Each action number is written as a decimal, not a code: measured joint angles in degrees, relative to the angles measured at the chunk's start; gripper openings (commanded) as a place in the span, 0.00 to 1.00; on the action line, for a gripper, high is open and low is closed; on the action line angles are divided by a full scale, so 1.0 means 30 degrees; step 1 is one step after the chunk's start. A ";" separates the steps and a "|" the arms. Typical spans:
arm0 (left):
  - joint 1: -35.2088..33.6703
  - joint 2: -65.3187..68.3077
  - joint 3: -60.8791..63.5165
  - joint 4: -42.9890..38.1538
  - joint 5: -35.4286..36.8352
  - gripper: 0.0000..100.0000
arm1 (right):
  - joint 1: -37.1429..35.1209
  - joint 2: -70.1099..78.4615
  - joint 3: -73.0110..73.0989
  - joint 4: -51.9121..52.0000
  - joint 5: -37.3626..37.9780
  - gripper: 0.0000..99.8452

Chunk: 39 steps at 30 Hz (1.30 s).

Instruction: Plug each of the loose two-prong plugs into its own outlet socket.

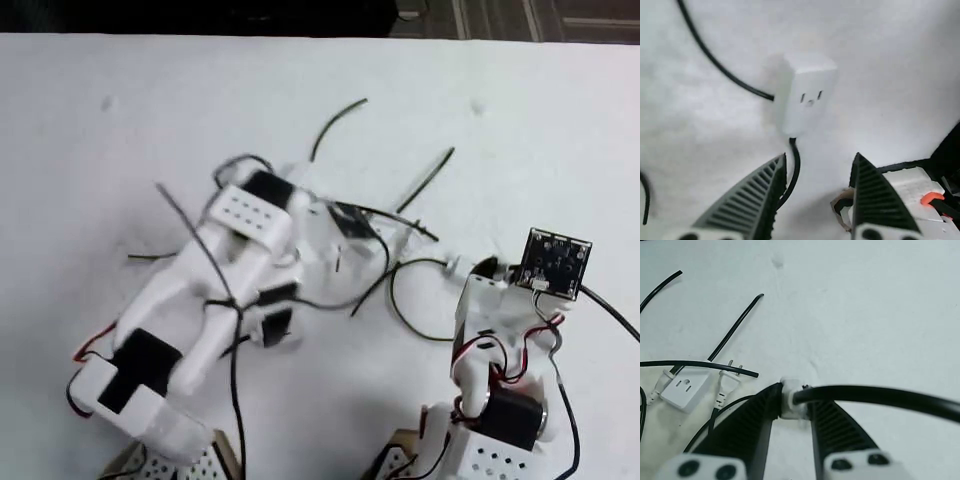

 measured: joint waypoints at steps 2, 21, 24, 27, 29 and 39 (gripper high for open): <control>0.0938 0.0000 0.0879 -0.0821 0.0293 0.21 | 0.0000 0.0000 0.0000 0.0000 0.0000 0.02; -0.1201 -0.0234 0.5158 -0.9465 0.0440 0.28 | 0.0000 -0.0029 0.0440 0.0000 0.0000 0.02; -0.1612 0.1114 0.5040 -0.9495 0.0381 0.25 | 0.0000 -0.0029 0.0440 0.0000 0.0000 0.02; -0.1817 0.2139 0.3897 -0.9114 0.0381 0.20 | 0.0000 -0.0029 0.0440 0.0000 0.0000 0.02; -0.1875 0.2520 0.3282 -0.9055 0.0440 0.18 | 0.0000 -0.0029 0.0440 0.0000 0.0000 0.02; -0.2198 0.2549 0.1875 -0.8117 0.1084 0.06 | 0.0000 -0.0029 0.0440 0.0000 0.0000 0.02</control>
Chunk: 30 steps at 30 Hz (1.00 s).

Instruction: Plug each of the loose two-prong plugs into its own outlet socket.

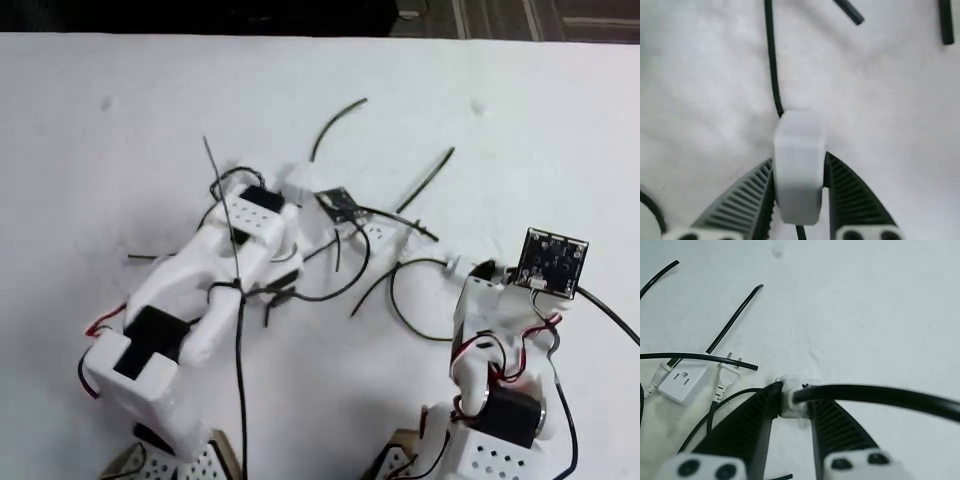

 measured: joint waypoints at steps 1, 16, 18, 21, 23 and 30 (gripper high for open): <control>0.0117 -0.0176 0.0000 0.0352 0.0000 0.06 | 0.0000 0.0000 0.0000 0.0000 0.0000 0.02; 0.3810 -0.2989 0.0615 0.1260 0.3136 0.13 | 0.0000 0.0000 0.0000 0.0000 0.0000 0.02; 0.4454 -0.2051 0.1172 0.0645 0.3780 0.17 | 0.0000 0.0000 0.0000 0.0000 0.0000 0.02; 0.5158 -0.0674 0.1465 -0.0205 0.4571 0.24 | 0.0000 0.0000 0.0000 0.0000 0.0117 0.02; 0.5187 -0.0234 0.1465 -0.0352 0.4689 0.26 | 0.0000 0.0000 0.0000 0.0000 0.0117 0.02; 0.4513 -0.0117 0.1055 -0.0410 0.4689 0.26 | 0.0000 0.0000 0.0000 0.0000 0.0117 0.02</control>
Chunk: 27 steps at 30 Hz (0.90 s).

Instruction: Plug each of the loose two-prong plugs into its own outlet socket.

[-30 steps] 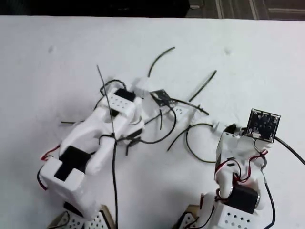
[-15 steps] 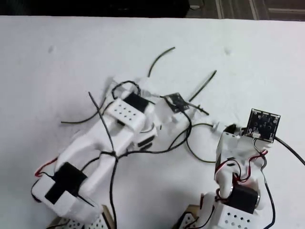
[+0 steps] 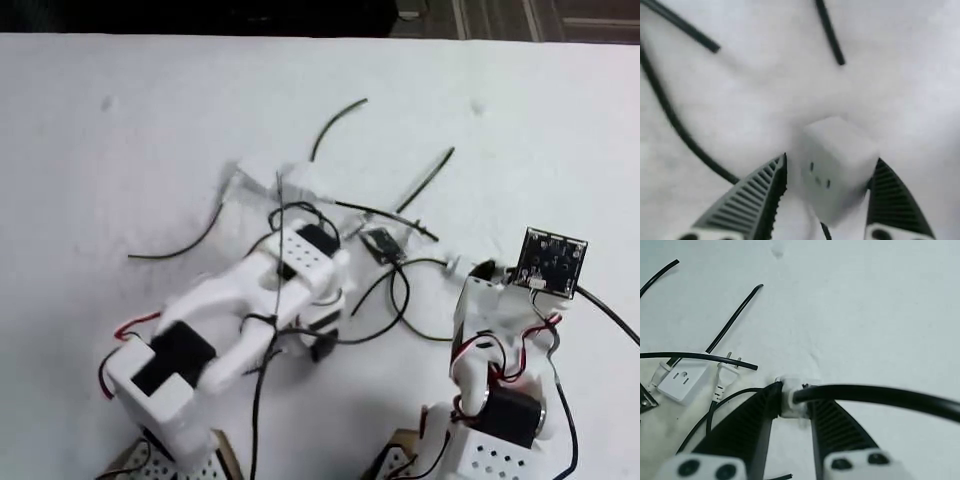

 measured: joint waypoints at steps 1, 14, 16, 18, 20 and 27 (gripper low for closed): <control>-0.0234 0.0000 -0.0147 -0.0029 0.0000 0.26 | 0.0000 0.0000 0.0000 0.0000 0.0000 0.02; -0.3223 0.0000 -0.2901 0.0733 -0.1201 0.26 | 0.0000 0.0000 0.0000 0.0000 0.0000 0.02; -0.3487 0.0029 -0.3399 0.1260 -0.1670 0.26 | 0.0000 0.0000 0.0000 0.0000 0.0000 0.02; -0.3516 0.0029 -0.4015 0.1934 -0.1846 0.26 | 0.0000 0.0000 0.0000 0.0000 0.0000 0.02; -0.3516 0.0029 -0.4630 0.2813 -0.1846 0.26 | 0.0000 0.0000 0.0000 0.0000 0.0029 0.02; -0.3546 0.0029 -0.5744 0.4220 -0.2051 0.26 | 0.0000 0.0000 0.0000 0.0000 0.0674 0.02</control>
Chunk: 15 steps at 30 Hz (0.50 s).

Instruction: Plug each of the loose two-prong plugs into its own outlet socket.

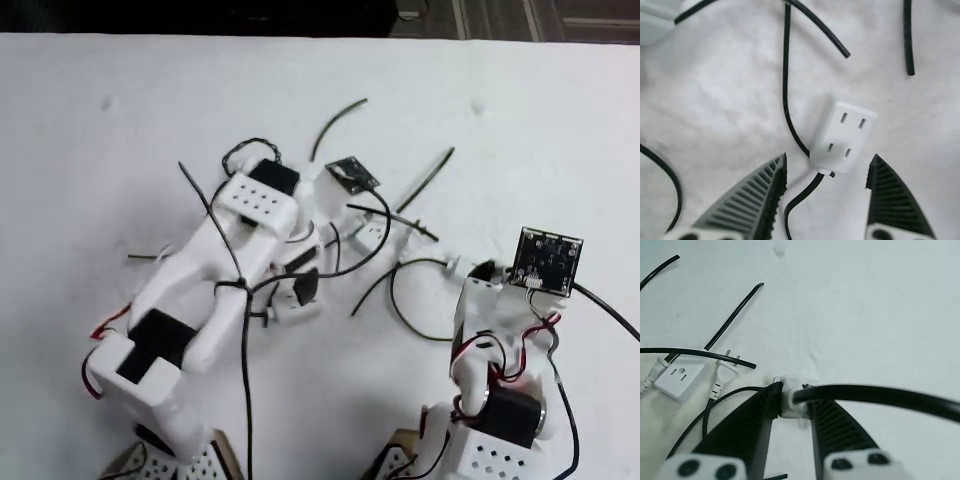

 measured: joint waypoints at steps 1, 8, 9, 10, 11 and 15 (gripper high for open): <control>0.0000 0.0000 0.0000 0.0000 -0.0147 0.26 | 0.0000 0.0000 0.0000 0.0000 0.0000 0.02; 0.1055 0.0000 0.2344 -0.1670 -0.1963 0.26 | 0.0000 0.0000 0.0000 0.0000 0.0000 0.02; 0.1260 0.0000 0.2755 -0.2227 -0.2022 0.26 | 0.0000 0.0000 0.0000 0.0000 0.0000 0.02; 0.1377 0.0000 0.3136 -0.2842 -0.2051 0.26 | 0.0000 0.0000 0.0000 0.0000 0.0000 0.02; 0.1436 0.0000 0.3516 -0.3429 -0.2051 0.26 | 0.0000 0.0000 0.0000 0.0000 0.0000 0.02; 0.1348 0.0000 0.4864 -0.5275 -0.2081 0.17 | 0.0000 0.0000 0.0000 0.0000 0.0000 0.02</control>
